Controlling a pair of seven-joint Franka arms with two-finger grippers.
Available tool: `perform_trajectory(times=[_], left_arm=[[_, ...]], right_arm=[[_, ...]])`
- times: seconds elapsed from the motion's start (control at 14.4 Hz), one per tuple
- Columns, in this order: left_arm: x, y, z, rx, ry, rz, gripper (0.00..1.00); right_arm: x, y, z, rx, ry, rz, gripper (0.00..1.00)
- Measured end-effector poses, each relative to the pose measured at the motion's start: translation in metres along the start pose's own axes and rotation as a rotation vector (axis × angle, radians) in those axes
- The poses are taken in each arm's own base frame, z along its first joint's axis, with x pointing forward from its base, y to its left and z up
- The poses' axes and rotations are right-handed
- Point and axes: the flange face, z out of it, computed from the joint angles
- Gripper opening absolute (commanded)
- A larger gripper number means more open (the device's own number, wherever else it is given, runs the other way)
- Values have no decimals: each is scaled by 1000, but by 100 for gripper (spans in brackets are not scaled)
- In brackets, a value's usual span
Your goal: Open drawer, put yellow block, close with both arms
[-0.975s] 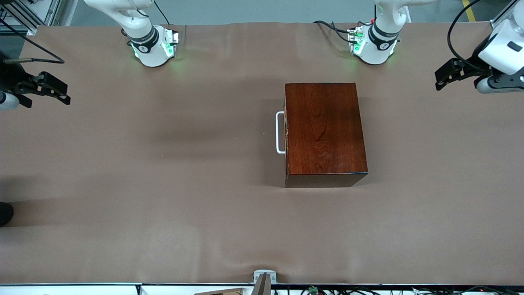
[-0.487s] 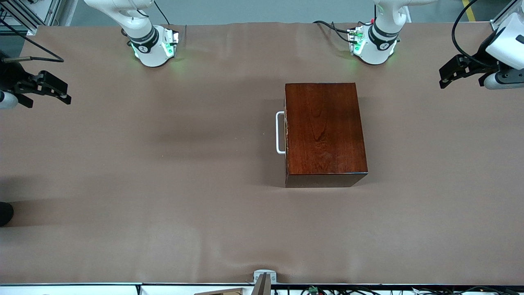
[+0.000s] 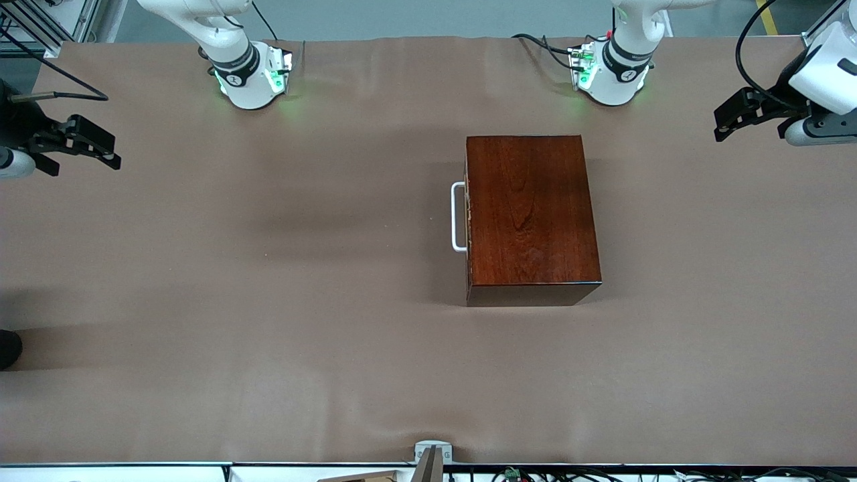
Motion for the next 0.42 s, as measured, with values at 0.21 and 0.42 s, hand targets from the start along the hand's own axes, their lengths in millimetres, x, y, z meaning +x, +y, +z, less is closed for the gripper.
perform_trajectory(times=[0.21, 0.42], left_arm=[[5, 0, 7, -1, -14, 0, 100], [7, 0, 9, -1, -19, 0, 100]], right_arm=[[0, 0, 0, 0, -1, 0, 100], [0, 3, 0, 0, -2, 5, 100]])
